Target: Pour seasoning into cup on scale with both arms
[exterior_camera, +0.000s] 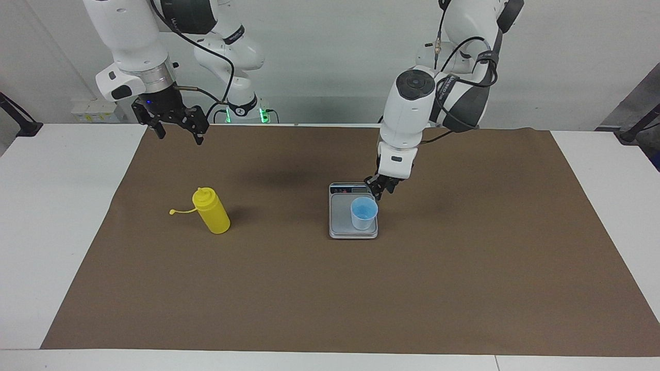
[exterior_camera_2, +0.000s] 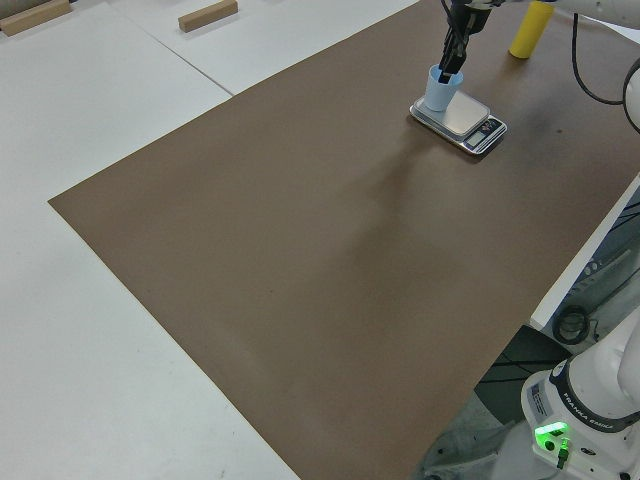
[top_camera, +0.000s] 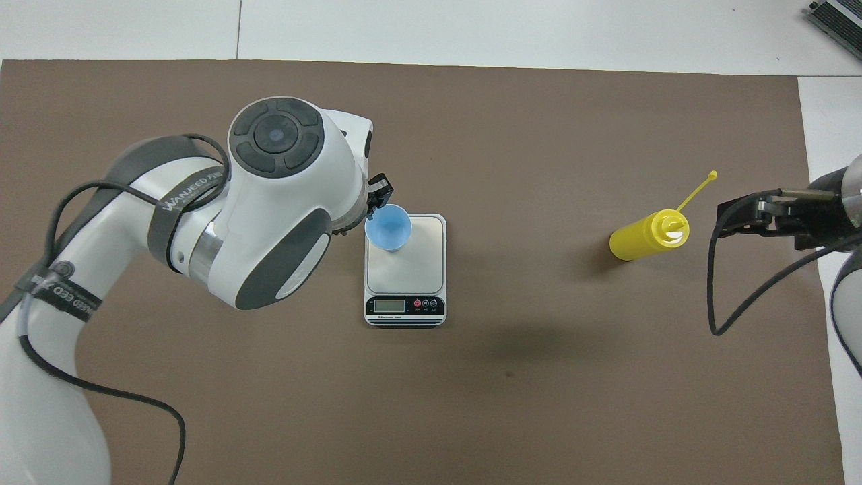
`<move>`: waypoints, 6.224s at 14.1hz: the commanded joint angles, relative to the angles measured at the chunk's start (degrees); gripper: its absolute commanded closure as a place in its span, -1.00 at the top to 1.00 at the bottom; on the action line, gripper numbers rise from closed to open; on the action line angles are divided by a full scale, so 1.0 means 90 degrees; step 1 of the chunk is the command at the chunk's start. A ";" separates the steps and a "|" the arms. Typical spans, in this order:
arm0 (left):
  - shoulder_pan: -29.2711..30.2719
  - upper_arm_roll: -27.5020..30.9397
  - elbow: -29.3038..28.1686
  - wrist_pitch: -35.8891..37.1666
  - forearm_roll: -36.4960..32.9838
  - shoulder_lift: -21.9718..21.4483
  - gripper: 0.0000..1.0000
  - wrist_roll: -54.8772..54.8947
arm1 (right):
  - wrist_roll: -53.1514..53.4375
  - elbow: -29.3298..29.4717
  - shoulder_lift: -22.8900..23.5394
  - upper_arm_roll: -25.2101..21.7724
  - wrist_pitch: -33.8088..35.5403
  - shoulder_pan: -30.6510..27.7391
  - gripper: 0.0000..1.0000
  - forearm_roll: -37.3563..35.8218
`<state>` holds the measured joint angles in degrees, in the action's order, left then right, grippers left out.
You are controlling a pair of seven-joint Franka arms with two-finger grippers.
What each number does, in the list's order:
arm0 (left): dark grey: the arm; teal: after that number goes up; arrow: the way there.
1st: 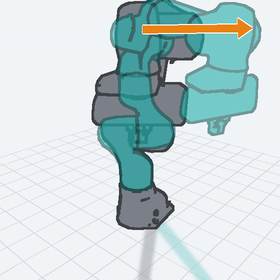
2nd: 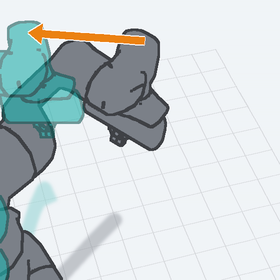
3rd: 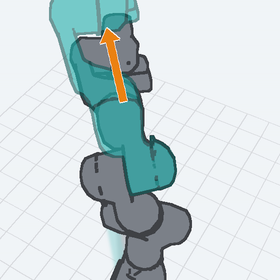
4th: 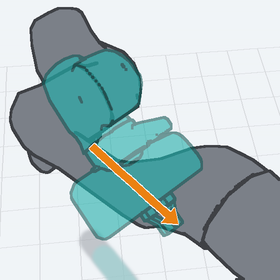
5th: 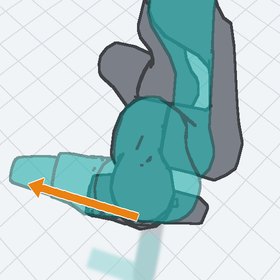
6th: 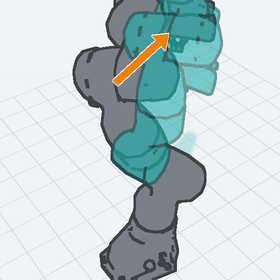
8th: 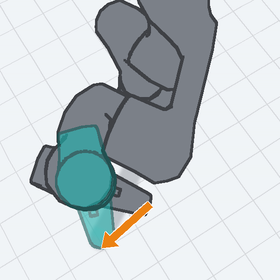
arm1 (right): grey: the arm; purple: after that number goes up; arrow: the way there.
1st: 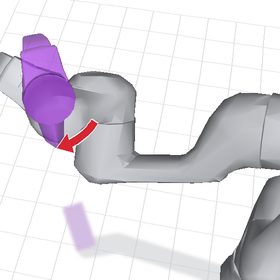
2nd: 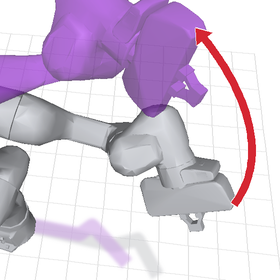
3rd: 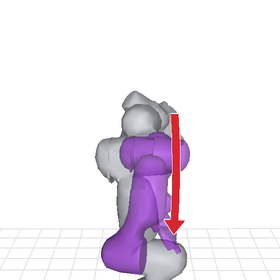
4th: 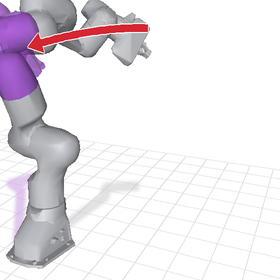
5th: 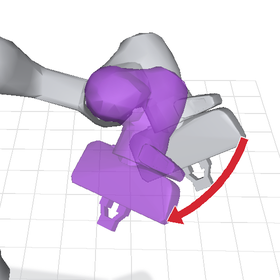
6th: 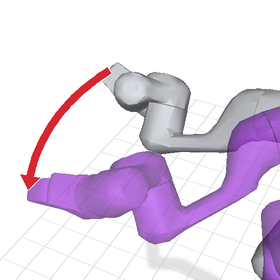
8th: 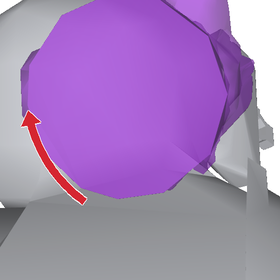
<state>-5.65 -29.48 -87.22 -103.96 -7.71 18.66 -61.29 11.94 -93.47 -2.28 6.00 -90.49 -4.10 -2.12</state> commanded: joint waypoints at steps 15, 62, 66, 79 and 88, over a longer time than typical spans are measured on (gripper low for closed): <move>0.0052 0.3939 0.0524 0.1358 0.1101 -0.0626 -0.11 0.6517 | -0.3439 -0.1505 -0.0662 -0.0022 -0.1406 -0.0803 1.00 0.0907; 0.0608 0.3070 -0.0797 0.0780 0.1052 -0.2356 1.00 0.6517 | -1.3661 -0.3591 0.1396 -0.0032 -0.3988 -0.1478 -0.26 0.9074; 0.0608 0.3070 -0.0885 0.0838 0.1052 -0.2385 1.00 0.6556 | -1.2910 -0.3404 0.1143 -0.0022 -0.4203 -0.1205 -0.29 0.8703; 0.0569 0.3090 -0.0865 0.0848 0.1052 -0.2385 1.00 0.6507 | -0.7133 -0.2330 0.0917 -0.0002 -0.5841 0.1489 -0.26 0.3005; 0.0569 0.3119 -0.0865 0.0848 0.1052 -0.2386 1.00 0.6507 | -0.5662 -0.1608 0.1405 0.0017 -0.5853 0.2505 -0.80 -0.1919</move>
<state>0.26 -2.22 -94.08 -96.95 1.45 -1.60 -3.04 -39.64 -111.69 7.92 6.17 -143.69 16.53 -13.12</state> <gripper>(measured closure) 0.000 0.463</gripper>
